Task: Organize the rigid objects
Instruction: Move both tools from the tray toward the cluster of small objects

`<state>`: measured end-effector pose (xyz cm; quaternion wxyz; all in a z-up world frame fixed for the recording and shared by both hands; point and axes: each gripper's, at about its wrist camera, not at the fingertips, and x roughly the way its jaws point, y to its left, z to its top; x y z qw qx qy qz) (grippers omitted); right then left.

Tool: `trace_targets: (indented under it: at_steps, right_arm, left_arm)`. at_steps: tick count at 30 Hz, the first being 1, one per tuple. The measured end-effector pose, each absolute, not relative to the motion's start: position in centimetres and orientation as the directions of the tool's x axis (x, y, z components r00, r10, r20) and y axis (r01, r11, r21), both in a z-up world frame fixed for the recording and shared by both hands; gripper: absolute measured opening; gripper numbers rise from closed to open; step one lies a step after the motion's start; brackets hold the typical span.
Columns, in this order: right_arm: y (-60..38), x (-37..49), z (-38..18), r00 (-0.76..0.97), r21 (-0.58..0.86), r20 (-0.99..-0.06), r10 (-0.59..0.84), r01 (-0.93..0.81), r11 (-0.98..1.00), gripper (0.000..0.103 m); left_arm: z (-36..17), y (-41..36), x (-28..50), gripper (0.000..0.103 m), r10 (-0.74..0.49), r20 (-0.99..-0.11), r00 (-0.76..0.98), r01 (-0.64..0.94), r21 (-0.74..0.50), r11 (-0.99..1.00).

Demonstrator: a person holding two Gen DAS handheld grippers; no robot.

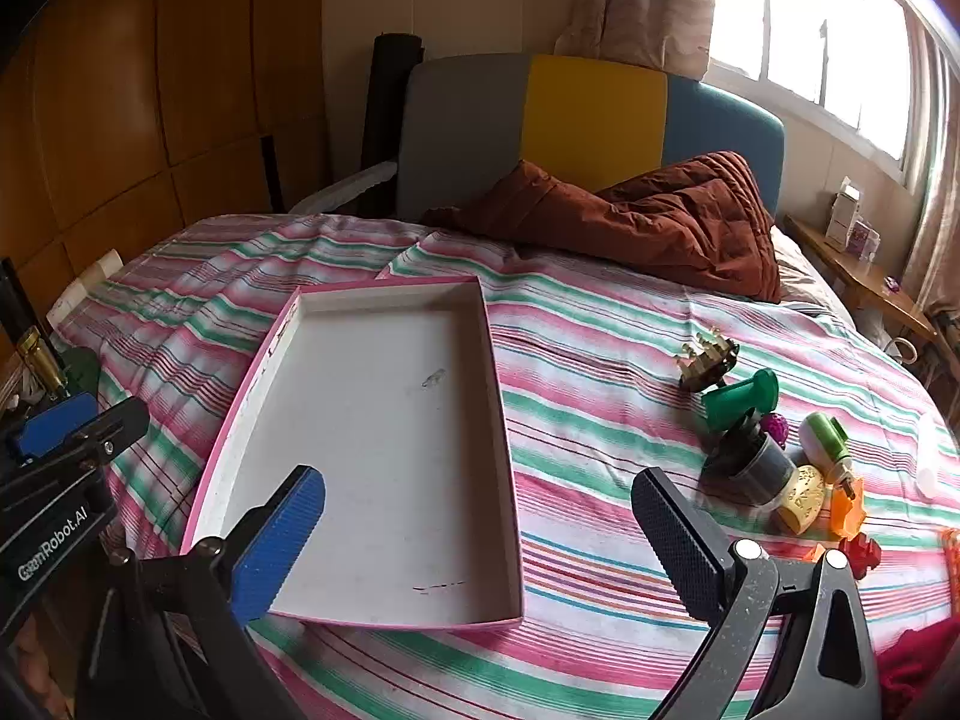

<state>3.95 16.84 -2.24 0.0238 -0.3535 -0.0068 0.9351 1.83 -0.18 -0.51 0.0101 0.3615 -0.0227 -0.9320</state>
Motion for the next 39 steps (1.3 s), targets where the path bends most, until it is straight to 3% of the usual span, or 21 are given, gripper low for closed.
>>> trace_targets:
  at_steps: [27, 39]
  right_arm:
    - [26.2, 4.9, -0.4, -0.744, -0.005, -0.651, 0.151, -0.195, -0.981, 0.103]
    - [38.3, 6.0, 1.0, -0.738, 0.147, -0.641, 0.211, -0.388, -0.910, 0.103]
  left_arm:
    - [-0.8, 2.3, 1.5, 0.042, -0.002, -0.699, -0.715, -0.097, 0.101, -0.990]
    - [-0.5, 5.9, 1.7, 0.042, 0.248, -0.734, -0.633, -0.346, -0.019, -0.938]
